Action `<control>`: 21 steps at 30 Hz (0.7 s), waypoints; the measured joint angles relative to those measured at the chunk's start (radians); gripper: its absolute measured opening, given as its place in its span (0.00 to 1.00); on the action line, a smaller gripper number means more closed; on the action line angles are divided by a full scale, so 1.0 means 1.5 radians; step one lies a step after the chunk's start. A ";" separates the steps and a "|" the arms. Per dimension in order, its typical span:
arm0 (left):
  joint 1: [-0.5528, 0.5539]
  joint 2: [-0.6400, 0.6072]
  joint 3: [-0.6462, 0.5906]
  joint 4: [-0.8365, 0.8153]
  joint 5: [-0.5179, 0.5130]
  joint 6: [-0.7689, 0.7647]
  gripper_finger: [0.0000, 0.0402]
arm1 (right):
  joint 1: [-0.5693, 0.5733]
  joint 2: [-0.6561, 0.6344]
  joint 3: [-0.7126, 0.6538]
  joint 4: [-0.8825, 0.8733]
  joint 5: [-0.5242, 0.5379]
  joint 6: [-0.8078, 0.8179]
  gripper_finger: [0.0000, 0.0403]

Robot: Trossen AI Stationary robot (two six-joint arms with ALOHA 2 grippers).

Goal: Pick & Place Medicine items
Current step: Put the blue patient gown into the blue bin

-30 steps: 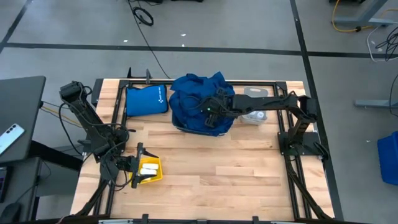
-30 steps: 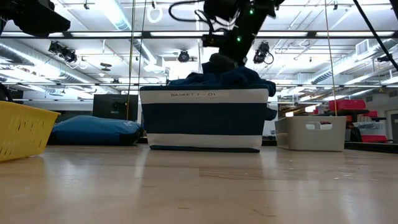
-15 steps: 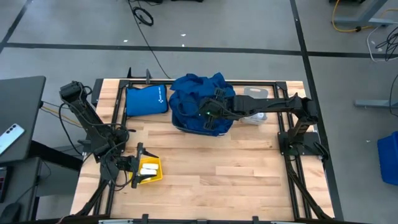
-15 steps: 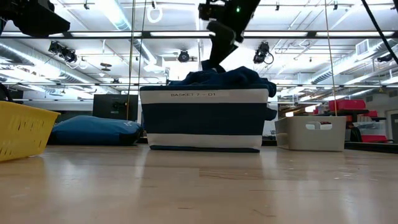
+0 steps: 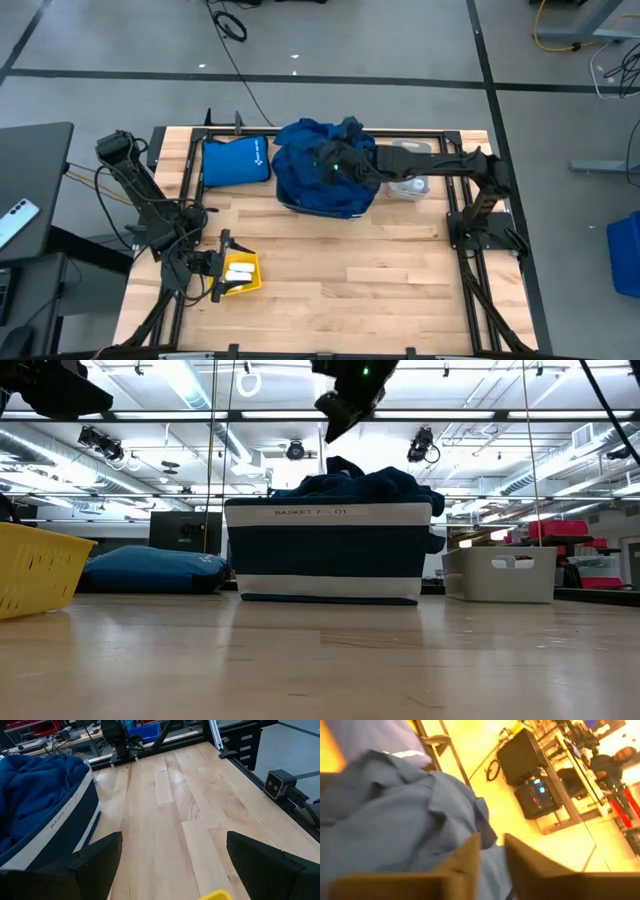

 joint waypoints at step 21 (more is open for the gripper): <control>0.000 0.000 0.001 -0.015 -0.001 -0.014 0.90 | -0.083 0.191 -0.118 0.035 -0.230 0.091 0.00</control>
